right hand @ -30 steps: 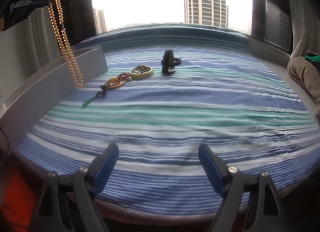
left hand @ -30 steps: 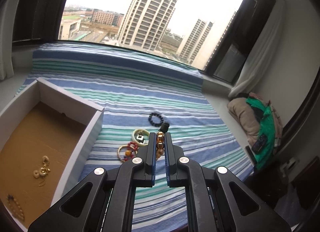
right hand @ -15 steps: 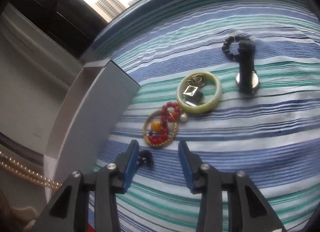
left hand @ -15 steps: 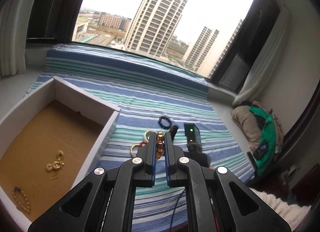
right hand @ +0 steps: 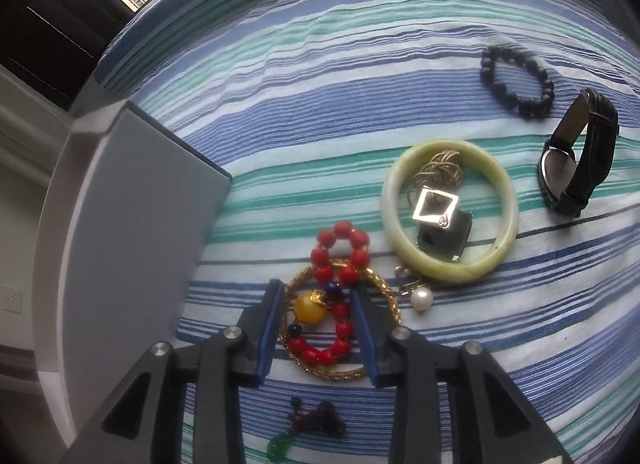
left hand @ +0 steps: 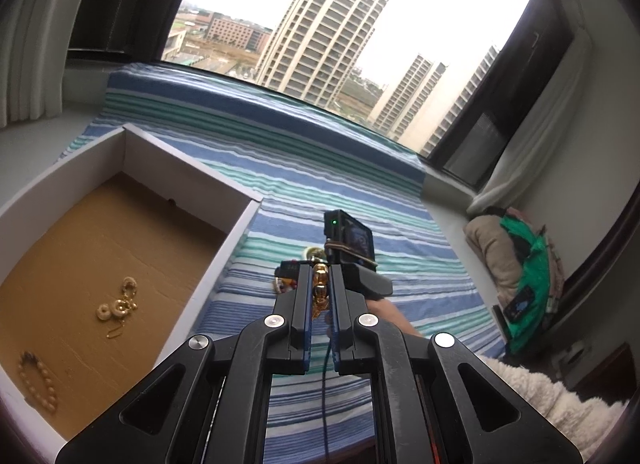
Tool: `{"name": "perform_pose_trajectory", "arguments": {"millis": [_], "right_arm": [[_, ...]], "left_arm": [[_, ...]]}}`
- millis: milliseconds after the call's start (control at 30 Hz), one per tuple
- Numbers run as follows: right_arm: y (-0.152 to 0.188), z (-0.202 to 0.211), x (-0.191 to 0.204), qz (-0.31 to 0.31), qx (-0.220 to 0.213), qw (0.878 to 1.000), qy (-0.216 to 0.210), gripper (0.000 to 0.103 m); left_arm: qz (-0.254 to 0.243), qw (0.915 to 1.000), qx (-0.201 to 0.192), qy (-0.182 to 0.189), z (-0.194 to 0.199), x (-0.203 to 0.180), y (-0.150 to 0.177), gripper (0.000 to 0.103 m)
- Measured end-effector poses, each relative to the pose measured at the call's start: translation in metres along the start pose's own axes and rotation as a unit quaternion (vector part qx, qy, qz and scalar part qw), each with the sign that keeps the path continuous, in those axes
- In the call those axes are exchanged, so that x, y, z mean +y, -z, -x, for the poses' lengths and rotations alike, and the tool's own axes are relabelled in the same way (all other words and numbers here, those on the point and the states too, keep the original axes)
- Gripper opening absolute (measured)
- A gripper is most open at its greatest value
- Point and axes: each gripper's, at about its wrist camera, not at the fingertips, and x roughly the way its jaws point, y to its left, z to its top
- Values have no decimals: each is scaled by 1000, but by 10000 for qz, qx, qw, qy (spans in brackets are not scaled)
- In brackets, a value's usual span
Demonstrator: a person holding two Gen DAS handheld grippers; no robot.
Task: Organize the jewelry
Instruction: 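Grasp the red bead pendant with the right tool while the left tool holds amber beads, then carry the amber beads and red bead pendant into the white box with both tools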
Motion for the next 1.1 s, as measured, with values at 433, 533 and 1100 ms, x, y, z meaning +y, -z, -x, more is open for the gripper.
{"name": "perform_pose_trajectory", "arguments": {"millis": [433,533,1100], "right_arm": [[19,49,3,787,-781,9938,74,17],[26,80,-1,956,-987,9905,-69,17],[26,220,41,1932,-1517,9617,-1215,17]], "left_arm": [[74,10000,33,34,10,3,2,5],[136,9998,60,133,11,3,2,5],[84,9989,-344,294,66,-9,-35,5]]}}
